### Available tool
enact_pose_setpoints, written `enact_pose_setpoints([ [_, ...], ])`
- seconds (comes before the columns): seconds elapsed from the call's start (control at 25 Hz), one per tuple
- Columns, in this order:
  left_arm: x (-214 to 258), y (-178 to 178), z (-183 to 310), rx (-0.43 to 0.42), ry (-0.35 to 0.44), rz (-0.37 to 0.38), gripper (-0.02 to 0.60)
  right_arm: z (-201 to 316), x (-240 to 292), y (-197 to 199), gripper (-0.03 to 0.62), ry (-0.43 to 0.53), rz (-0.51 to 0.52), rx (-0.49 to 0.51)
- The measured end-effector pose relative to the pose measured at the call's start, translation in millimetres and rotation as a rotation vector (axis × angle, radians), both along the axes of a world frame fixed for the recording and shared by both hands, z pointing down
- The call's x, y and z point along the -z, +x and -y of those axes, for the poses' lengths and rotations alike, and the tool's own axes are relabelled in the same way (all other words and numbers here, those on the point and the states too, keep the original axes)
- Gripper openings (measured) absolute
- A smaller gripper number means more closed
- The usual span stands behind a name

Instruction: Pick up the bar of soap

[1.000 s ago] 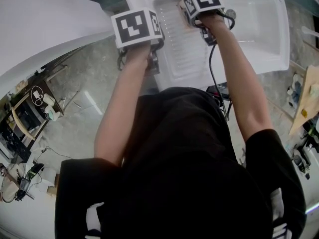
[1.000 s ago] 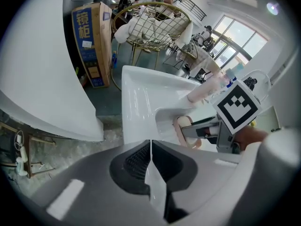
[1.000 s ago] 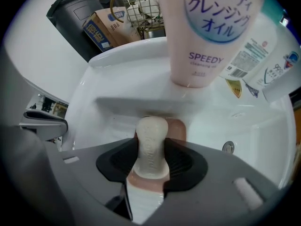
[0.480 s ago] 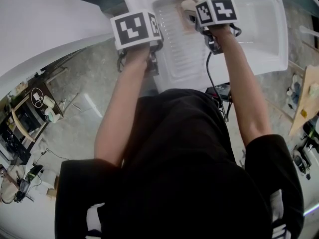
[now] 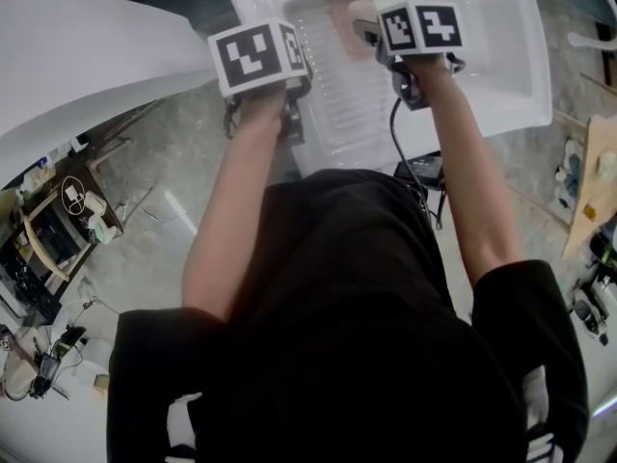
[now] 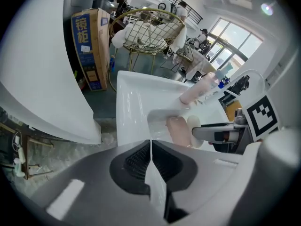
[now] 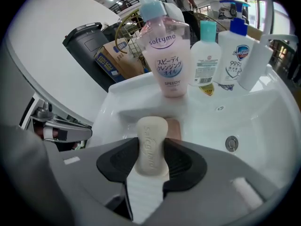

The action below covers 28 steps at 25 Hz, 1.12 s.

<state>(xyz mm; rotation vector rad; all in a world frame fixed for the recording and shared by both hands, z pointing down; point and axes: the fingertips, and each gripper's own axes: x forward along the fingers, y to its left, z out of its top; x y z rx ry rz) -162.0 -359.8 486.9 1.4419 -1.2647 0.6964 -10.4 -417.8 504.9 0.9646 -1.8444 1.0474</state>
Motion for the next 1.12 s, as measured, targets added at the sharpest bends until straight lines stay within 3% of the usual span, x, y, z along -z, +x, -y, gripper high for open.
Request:
enact_pose_setpoints([
  [0.6, 18.8, 20.0, -49.7, 0.001, 0.048, 0.005, 0.002, -48.5, 36.6, 2.5, 0.190, 0.057, 0.059, 0.038],
  [1.12, 31.8, 49.9, -111.8, 0.041, 0.084, 0.015, -0.002, -109.4, 62.1, 32.5, 0.190, 0.106, 0.107, 0.051],
])
